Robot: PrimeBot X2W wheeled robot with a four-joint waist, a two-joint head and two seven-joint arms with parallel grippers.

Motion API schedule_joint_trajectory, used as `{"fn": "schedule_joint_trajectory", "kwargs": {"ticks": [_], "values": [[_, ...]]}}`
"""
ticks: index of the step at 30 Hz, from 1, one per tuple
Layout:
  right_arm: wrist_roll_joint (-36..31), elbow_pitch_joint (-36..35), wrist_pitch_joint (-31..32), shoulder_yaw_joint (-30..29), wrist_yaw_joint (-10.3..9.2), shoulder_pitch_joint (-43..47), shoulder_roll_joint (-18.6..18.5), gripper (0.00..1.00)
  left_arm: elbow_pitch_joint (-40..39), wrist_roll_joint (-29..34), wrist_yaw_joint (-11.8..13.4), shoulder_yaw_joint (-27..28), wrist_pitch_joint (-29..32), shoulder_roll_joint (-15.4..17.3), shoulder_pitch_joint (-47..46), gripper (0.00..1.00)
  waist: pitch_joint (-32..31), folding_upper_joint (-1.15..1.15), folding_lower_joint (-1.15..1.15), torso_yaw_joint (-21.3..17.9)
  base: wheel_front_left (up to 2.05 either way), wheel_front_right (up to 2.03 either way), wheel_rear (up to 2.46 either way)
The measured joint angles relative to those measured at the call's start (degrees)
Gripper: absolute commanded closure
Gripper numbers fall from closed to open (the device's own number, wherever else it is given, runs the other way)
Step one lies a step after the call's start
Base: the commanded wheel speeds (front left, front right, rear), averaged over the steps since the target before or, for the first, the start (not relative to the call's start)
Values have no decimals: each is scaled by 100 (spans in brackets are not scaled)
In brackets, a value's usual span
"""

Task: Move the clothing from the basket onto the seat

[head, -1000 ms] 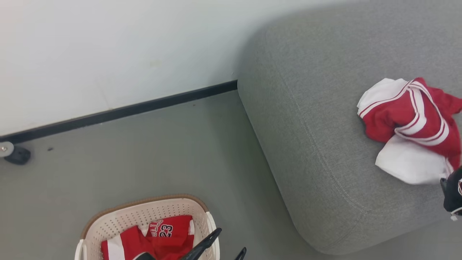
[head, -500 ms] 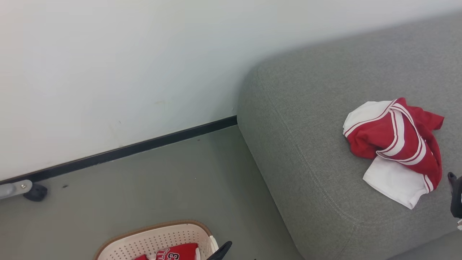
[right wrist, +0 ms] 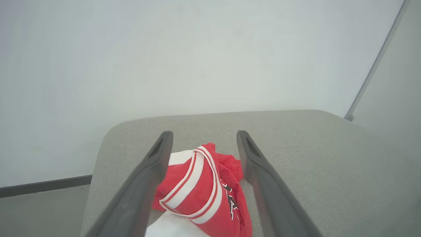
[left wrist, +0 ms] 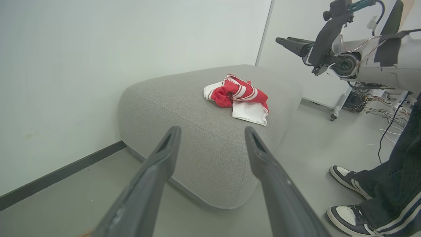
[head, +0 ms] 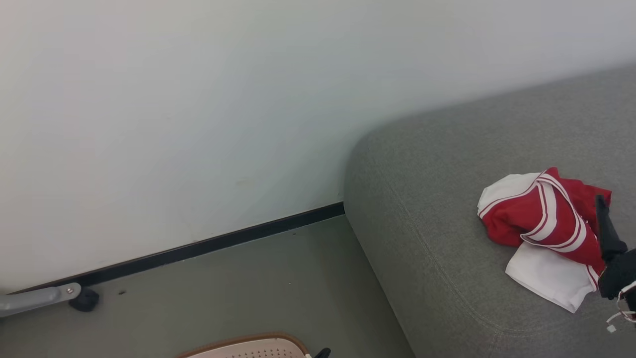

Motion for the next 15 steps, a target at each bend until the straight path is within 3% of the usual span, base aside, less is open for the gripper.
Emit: {"fn": "schedule_joint_trajectory", "kwargs": {"ticks": [2,15], "values": [[207,-379,-249,140,0,234,-1,0,0,0,0,14,0,-40,1,0,-59,0,0,49,0,0,0],[1508,-3160,-136,654,0,1917,-78,0,49,9,0,167,0,-162,-2,0,-246,0,1,371,0,0,0]]}}
